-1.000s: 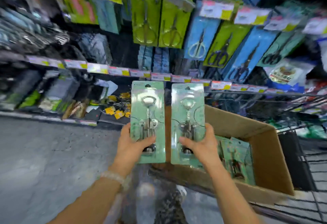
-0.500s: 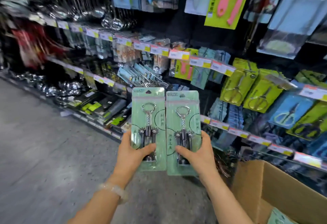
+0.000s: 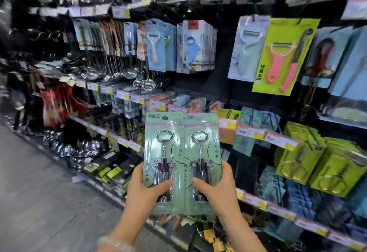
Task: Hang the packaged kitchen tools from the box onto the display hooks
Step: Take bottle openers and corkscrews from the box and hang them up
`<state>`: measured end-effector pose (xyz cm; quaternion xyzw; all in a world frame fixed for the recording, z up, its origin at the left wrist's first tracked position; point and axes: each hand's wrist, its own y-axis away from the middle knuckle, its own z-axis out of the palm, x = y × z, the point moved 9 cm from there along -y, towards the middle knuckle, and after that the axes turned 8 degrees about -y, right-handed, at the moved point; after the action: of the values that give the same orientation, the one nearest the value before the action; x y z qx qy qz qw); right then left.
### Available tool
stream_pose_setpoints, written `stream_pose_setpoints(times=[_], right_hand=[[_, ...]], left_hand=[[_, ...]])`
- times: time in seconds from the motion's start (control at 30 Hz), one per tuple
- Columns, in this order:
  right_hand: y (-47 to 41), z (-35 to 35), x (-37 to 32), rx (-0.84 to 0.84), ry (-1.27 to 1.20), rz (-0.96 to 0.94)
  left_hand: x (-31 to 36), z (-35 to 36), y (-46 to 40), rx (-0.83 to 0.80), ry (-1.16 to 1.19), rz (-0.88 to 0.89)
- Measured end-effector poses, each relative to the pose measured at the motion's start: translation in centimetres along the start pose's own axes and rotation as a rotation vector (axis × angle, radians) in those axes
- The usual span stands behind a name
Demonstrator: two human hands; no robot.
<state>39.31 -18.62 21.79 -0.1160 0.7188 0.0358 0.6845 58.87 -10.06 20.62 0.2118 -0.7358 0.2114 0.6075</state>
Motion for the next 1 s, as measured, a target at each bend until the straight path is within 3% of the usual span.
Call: stream_pose_setpoints(times=[0.37, 1.0], right_hand=[[-13.1, 0.5, -7.0, 0.101, -0.074, -0.183], [-23.4, -0.6, -16.9, 0.324, 0.076, -0.369]], left_hand=[[8.0, 3.2, -14.6, -0.071, 0.037, 0.182], [17.6, 7.0, -27.6, -0.169, 0.126, 0.357]])
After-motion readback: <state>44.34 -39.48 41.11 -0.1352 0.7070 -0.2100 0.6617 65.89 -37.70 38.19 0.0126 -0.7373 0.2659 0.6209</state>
